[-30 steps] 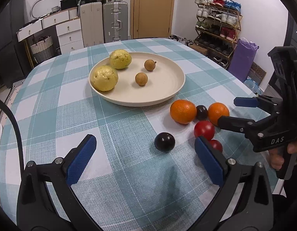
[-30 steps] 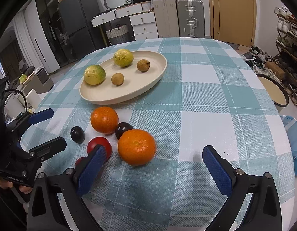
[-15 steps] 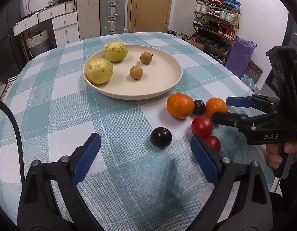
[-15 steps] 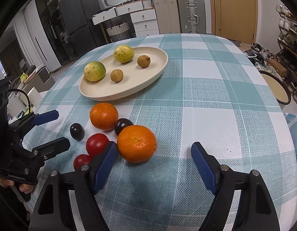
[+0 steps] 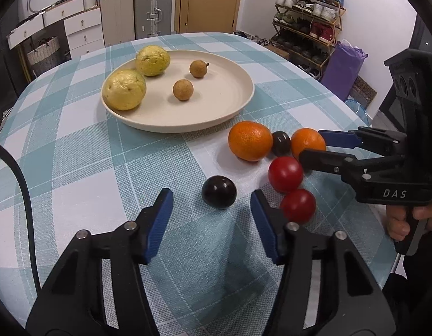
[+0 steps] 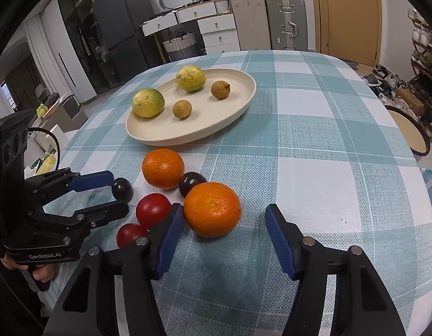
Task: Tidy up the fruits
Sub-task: 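Move the left gripper to the dark plum and close on it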
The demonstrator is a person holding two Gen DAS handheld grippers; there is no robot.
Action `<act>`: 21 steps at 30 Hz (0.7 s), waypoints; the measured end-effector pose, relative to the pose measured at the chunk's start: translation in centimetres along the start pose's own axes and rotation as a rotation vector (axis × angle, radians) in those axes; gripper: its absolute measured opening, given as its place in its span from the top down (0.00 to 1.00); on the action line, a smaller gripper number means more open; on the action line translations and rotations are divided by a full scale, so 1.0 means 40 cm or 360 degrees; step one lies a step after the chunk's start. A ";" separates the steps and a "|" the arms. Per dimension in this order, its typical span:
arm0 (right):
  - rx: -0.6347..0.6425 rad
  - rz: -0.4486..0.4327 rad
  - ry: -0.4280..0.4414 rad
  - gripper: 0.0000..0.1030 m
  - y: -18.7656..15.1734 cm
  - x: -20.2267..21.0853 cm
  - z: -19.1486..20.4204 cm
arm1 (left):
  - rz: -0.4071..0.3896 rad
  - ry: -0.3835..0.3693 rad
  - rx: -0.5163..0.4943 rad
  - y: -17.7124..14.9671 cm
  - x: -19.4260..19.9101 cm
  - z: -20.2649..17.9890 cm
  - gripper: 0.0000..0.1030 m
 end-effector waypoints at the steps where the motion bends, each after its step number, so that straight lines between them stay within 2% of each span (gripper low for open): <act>1: 0.0003 0.0001 0.0001 0.42 -0.001 0.000 0.002 | -0.0001 -0.0001 -0.0002 0.001 0.000 -0.001 0.51; 5: 0.0016 0.0005 0.0004 0.45 -0.004 0.000 0.006 | -0.0004 -0.0020 -0.0011 0.003 -0.004 -0.006 0.58; 10: 0.0017 -0.0008 0.0011 0.46 -0.001 0.007 0.009 | -0.0005 -0.0039 -0.0016 0.004 -0.003 -0.012 0.78; 21: -0.0001 -0.0013 0.0056 0.47 0.005 0.013 0.003 | -0.0049 -0.0064 0.0000 0.013 0.013 -0.013 0.78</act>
Point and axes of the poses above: each gripper's, at about its wrist camera, not at the fingertips, and x roughly against the way its jaws point, z to its left, y to its top, the point moved 9 cm from there along -x, roughly the way its jaws point, and after that the axes turned 9 degrees about -x, right-handed, at the moved point
